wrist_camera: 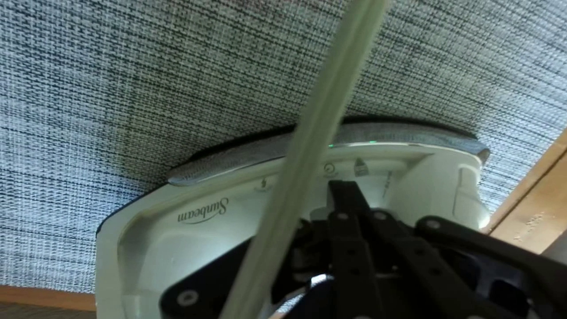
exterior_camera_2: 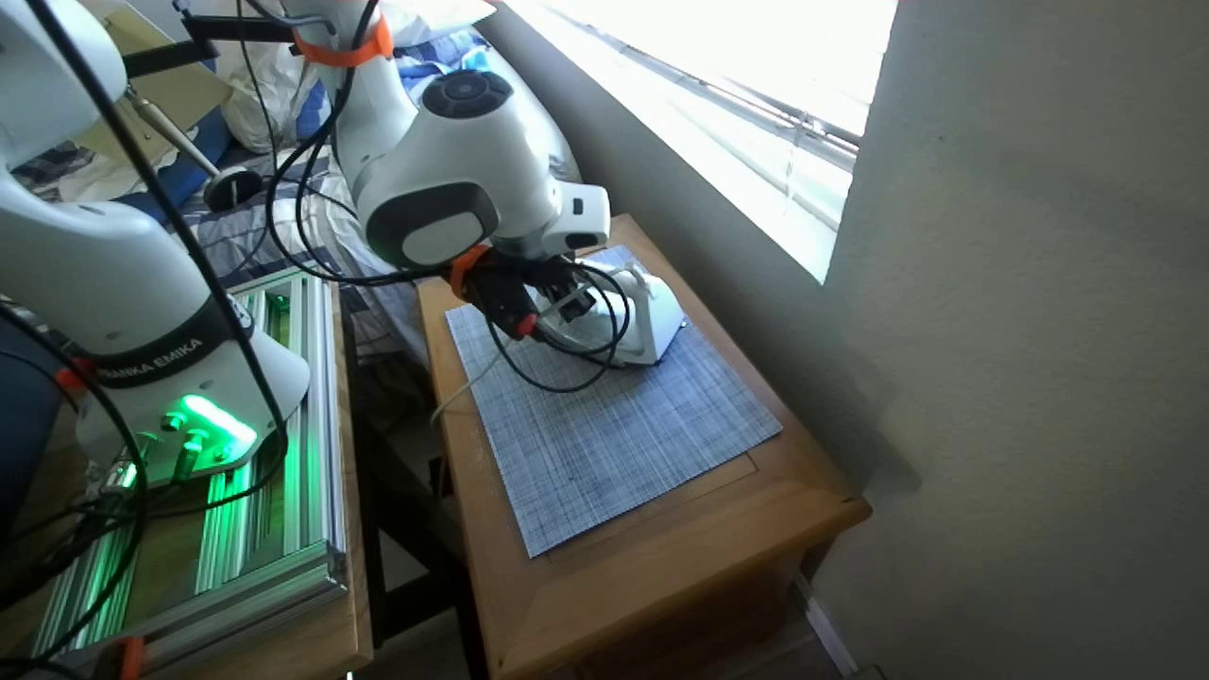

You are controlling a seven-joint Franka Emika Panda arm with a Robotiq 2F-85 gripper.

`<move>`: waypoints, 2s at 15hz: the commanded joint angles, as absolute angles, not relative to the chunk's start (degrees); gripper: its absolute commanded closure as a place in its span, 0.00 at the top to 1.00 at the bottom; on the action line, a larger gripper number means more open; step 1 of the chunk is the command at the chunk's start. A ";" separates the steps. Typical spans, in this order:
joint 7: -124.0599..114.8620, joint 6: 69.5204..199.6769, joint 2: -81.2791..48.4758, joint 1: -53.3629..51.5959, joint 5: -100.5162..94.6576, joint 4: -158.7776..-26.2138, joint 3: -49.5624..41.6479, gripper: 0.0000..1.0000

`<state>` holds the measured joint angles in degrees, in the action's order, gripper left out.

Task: Slightly move the iron

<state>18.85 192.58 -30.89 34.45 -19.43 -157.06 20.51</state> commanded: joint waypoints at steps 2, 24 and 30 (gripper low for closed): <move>16.11 193.01 -29.87 31.95 -20.89 -157.08 18.08 0.00; 15.34 192.07 -31.61 30.23 -21.01 -154.81 17.64 0.00; 15.47 192.34 -32.46 29.55 -20.92 -154.12 17.20 0.00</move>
<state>17.39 192.84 -30.96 31.18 -19.43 -156.02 18.67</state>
